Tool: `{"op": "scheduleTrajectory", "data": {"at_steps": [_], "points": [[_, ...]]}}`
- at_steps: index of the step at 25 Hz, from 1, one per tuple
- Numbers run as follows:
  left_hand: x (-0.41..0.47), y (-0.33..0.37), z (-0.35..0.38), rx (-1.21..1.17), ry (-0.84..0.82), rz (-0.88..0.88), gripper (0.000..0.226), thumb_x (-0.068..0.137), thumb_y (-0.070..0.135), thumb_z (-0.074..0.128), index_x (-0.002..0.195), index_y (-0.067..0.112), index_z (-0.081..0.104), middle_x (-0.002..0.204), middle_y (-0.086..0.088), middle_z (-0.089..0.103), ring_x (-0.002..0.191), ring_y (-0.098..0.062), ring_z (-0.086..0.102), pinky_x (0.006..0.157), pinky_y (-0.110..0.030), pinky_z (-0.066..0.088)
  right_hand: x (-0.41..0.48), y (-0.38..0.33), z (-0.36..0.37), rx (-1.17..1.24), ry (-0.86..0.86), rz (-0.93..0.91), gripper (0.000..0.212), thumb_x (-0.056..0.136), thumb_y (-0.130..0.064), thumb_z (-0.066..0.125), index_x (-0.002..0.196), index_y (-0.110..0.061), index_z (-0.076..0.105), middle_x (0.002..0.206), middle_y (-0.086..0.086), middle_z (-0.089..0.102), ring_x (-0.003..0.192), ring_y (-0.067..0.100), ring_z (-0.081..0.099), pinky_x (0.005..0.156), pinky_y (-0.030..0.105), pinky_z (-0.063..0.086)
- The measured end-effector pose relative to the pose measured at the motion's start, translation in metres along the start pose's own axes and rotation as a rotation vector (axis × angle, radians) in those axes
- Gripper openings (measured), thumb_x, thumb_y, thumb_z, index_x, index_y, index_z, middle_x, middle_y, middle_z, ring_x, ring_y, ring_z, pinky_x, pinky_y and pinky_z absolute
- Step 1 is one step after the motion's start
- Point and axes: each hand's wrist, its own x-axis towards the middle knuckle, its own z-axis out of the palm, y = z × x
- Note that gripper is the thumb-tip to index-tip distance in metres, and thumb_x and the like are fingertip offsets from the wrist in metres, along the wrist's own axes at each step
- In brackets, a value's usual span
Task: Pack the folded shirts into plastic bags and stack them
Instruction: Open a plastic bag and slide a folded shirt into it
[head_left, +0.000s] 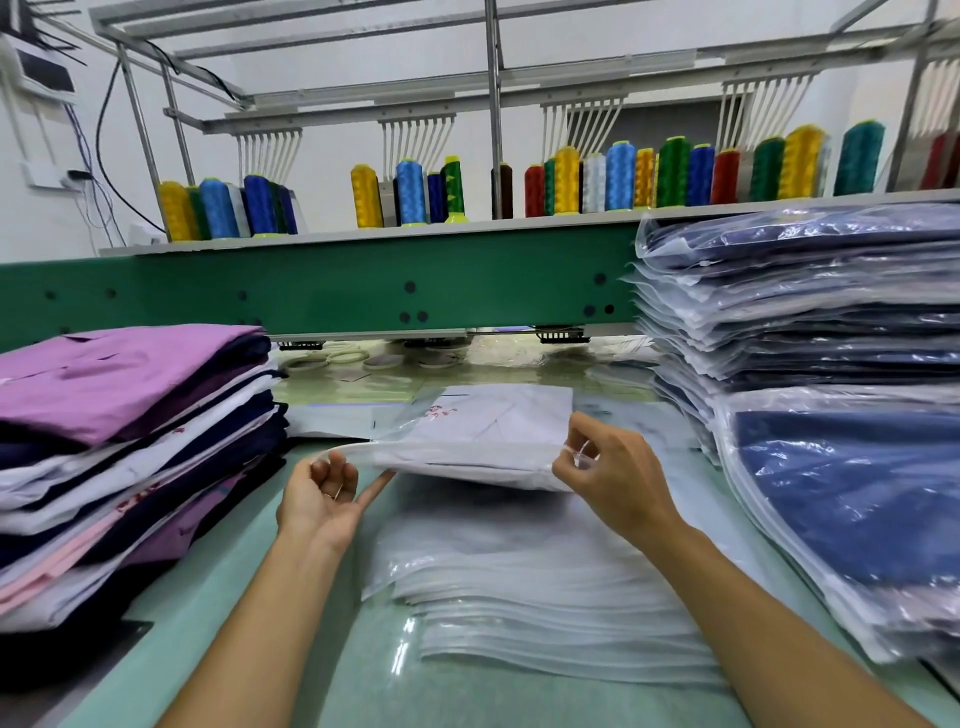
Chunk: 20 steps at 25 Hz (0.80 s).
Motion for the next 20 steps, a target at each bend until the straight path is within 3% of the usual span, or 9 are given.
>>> {"op": "scheduleTrajectory", "data": {"at_steps": [5,8,10,12,15,16,18,19,20], "points": [[0.000,0.000,-0.001,-0.047,0.050,0.030,0.029,0.096,0.005,0.044,0.068,0.015,0.044,0.065,0.000,0.057,0.065,-0.015,0.048,0.088,-0.069,0.050,0.000,-0.001,-0.001,0.067,0.059,-0.025,0.026,0.075,-0.020,0.062,0.069,-0.021,0.037,0.056,-0.003,0.040,0.052,0.014,0.032,0.047,0.037,0.035],[-0.003,-0.005,0.003,-0.035,0.056,0.012,0.026,0.097,0.022,0.050,0.073,0.015,0.043,0.073,-0.005,0.051,0.070,-0.018,0.048,0.097,-0.068,0.047,-0.002,-0.005,0.000,0.060,0.100,-0.002,0.027,0.075,-0.021,0.064,0.069,-0.024,0.038,0.054,-0.005,0.041,0.049,0.013,0.033,0.045,0.030,0.028],[-0.012,-0.012,0.011,0.003,0.013,-0.036,0.038,0.094,0.046,0.061,0.091,0.010,0.047,0.091,-0.013,0.052,0.082,-0.025,0.054,0.092,-0.066,0.050,-0.004,-0.011,0.001,0.027,0.131,-0.005,0.022,0.075,-0.023,0.063,0.070,-0.025,0.041,0.053,-0.006,0.043,0.046,0.012,0.034,0.043,0.025,0.027],[-0.023,-0.025,0.021,0.190,-0.054,-0.066,0.054,0.091,0.054,0.065,0.111,0.005,0.052,0.110,-0.018,0.059,0.099,-0.034,0.062,0.083,-0.063,0.055,-0.004,-0.020,0.004,0.017,0.137,-0.032,0.015,0.074,-0.028,0.060,0.072,-0.023,0.046,0.055,-0.006,0.046,0.048,0.013,0.039,0.046,0.027,0.033],[-0.037,-0.050,0.040,0.437,-0.129,-0.129,0.048,0.095,0.036,0.064,0.128,0.002,0.056,0.121,-0.026,0.066,0.110,-0.044,0.065,0.081,-0.063,0.056,-0.007,-0.036,0.012,0.076,0.069,-0.148,0.014,0.075,-0.030,0.058,0.072,-0.019,0.051,0.060,-0.005,0.054,0.056,0.018,0.047,0.063,0.031,0.041],[-0.039,-0.057,0.048,0.457,-0.104,-0.133,0.043,0.094,0.023,0.064,0.127,-0.002,0.052,0.116,-0.029,0.067,0.105,-0.046,0.066,0.077,-0.063,0.057,-0.009,-0.041,0.014,0.096,0.036,-0.184,0.015,0.076,-0.031,0.057,0.072,-0.018,0.051,0.061,-0.004,0.055,0.057,0.018,0.047,0.068,0.031,0.041],[-0.042,-0.073,0.062,0.507,-0.002,-0.106,0.019,0.092,0.001,0.055,0.110,-0.001,0.050,0.085,-0.024,0.069,0.080,-0.038,0.067,0.056,-0.050,0.060,-0.010,-0.050,0.019,0.117,-0.046,-0.231,0.016,0.078,-0.033,0.056,0.073,-0.018,0.052,0.061,-0.004,0.055,0.058,0.018,0.046,0.074,0.032,0.042],[-0.044,-0.079,0.068,0.550,0.064,-0.062,0.019,0.090,-0.006,0.049,0.106,0.004,0.047,0.078,-0.020,0.065,0.073,-0.032,0.062,0.048,-0.043,0.058,-0.011,-0.052,0.021,0.122,-0.096,-0.243,0.018,0.079,-0.034,0.055,0.074,-0.018,0.052,0.062,-0.004,0.055,0.059,0.018,0.046,0.077,0.033,0.043],[-0.043,-0.085,0.073,0.574,0.116,0.003,0.030,0.088,-0.011,0.045,0.111,0.008,0.045,0.086,-0.019,0.063,0.076,-0.031,0.061,0.050,-0.042,0.058,-0.013,-0.054,0.022,0.133,-0.147,-0.246,0.019,0.080,-0.037,0.053,0.074,-0.018,0.052,0.063,-0.004,0.056,0.060,0.017,0.047,0.080,0.033,0.043]]}}
